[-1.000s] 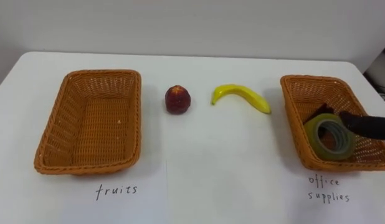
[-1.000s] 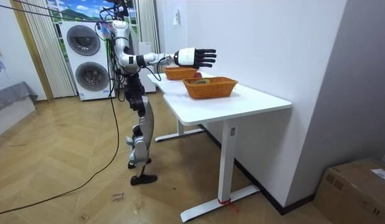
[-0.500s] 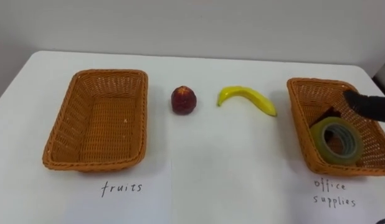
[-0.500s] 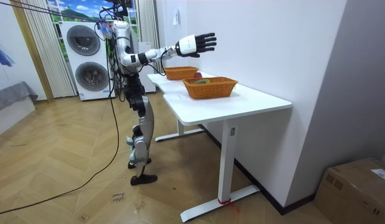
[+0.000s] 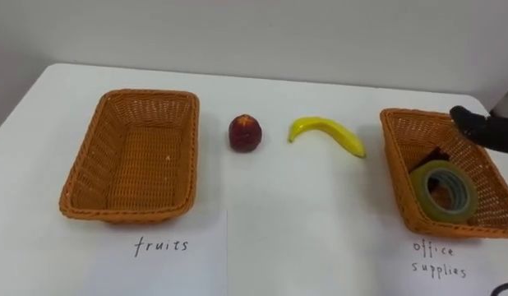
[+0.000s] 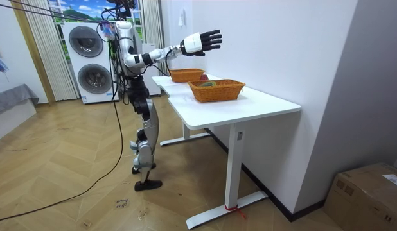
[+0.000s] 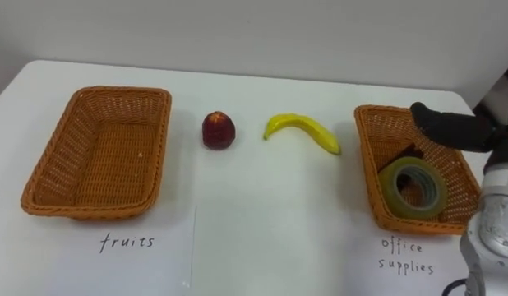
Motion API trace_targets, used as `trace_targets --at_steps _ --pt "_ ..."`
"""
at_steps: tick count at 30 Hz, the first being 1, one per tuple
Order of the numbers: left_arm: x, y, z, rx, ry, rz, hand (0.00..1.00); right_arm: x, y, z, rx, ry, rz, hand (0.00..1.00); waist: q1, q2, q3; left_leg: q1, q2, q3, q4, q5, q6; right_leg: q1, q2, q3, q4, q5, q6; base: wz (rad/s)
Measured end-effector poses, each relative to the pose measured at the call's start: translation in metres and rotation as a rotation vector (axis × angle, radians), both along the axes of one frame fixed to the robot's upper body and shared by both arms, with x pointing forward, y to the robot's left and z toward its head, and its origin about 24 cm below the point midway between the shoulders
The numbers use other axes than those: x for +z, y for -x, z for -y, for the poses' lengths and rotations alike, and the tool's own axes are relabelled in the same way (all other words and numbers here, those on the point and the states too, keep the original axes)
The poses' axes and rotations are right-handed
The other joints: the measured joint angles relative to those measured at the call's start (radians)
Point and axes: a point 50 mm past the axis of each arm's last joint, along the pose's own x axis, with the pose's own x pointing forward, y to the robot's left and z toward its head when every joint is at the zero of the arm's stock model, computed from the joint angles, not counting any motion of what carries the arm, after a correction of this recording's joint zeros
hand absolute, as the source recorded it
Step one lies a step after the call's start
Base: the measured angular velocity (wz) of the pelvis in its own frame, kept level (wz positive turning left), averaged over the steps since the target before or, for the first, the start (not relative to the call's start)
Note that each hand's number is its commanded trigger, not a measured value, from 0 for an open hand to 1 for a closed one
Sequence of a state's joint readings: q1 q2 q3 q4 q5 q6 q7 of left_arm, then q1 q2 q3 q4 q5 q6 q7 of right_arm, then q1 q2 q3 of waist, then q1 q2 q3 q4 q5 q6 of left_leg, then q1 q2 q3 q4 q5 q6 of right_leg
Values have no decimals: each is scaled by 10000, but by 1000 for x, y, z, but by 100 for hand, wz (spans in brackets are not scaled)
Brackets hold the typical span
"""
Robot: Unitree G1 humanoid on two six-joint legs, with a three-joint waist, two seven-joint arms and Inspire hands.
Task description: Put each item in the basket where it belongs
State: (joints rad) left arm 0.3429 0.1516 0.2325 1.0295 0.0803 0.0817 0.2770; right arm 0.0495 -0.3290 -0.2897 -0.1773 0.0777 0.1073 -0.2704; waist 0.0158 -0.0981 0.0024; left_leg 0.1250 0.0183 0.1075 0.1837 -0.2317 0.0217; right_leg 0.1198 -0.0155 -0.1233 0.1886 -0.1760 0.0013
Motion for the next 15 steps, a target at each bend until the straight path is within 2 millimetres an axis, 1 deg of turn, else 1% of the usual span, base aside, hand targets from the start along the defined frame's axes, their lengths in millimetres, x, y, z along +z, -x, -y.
trace_targets --at_steps 2,4,6,7,8,10,13,15 --pt "0 0 0 1 5 -11 0 3 -7 -8 586 -96 83 0 118 -37 -21 -2 7 4 6 1 -3 -6 11 0 -6 0 0 0" --pt "0 1 0 1 8 -18 0 4 -12 -13 1057 -213 103 0 210 -69 -10 -29 16 -8 26 0 -6 -13 19 -12 -20 0 -1 4" --pt "0 1 0 1 36 -27 0 7 -15 -16 1366 -288 183 0 311 -164 -4 -127 17 -24 62 -1 -7 -74 17 -48 -16 1 -2 6" --pt "0 2 0 2 81 -46 0 9 -16 -17 1456 -277 229 0 415 -217 -3 -188 19 -42 83 -2 -6 -115 17 -58 -18 3 -5 6" --pt "0 3 0 10 156 -54 0 10 -17 -17 1515 -269 271 0 456 -257 -20 -295 17 -66 146 -7 -1 -165 7 -115 -17 4 -5 8" --pt "0 3 1 7 267 -79 0 10 -18 -19 1626 -262 266 0 501 -266 -21 -333 9 -129 159 -8 0 -171 -3 -171 -18 6 -7 12" --pt "0 3 -1 -3 220 -63 0 9 -22 -23 2034 -426 152 0 480 -267 -22 -459 6 -287 203 -6 -3 -222 -8 -290 -16 6 -6 10" --pt "1 2 -2 -32 175 7 0 8 -23 -24 2366 -519 37 0 502 -256 -19 -503 5 -293 203 -2 -9 -255 -5 -294 -17 6 -7 4"
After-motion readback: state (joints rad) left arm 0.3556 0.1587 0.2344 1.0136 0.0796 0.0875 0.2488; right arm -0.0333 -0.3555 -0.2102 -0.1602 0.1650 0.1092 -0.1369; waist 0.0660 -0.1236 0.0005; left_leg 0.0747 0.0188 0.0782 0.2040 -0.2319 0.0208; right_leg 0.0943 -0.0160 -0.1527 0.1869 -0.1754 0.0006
